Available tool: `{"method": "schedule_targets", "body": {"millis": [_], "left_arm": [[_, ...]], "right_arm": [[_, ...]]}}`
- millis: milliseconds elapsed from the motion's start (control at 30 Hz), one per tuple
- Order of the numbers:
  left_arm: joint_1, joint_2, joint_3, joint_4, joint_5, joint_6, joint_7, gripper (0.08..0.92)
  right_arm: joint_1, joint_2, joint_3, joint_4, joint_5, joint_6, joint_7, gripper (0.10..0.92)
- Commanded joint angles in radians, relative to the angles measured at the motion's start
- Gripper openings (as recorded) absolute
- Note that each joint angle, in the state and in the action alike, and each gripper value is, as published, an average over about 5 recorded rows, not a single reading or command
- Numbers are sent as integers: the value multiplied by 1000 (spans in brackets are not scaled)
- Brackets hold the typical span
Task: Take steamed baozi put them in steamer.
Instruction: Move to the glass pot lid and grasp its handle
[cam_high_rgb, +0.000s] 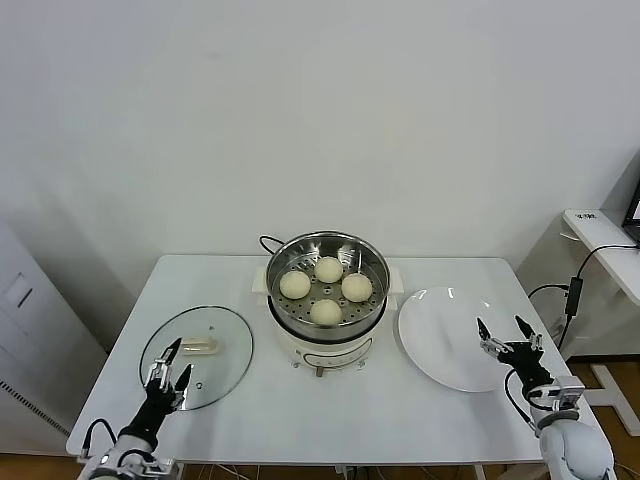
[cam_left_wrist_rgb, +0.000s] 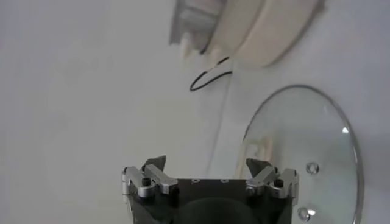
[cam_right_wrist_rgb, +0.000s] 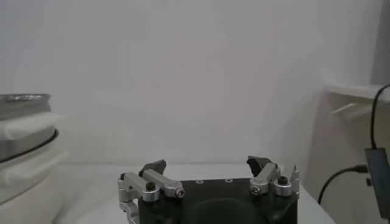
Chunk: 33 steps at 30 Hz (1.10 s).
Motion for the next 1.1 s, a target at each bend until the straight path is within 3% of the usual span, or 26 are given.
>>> {"method": "schedule_targets", "body": {"millis": [33, 533, 1100], "left_arm": [[-143, -68, 7, 158, 276, -49, -43, 823], [-280, -83, 12, 349, 278, -58, -69, 823], [-335, -85, 23, 365, 221, -59, -56, 801]], "right_arm": [[-17, 25, 18, -1, -37, 9, -6, 823], [-7, 31, 18, -16, -56, 18, -13, 823], [13, 38, 22, -58, -84, 22, -16, 823]]}}
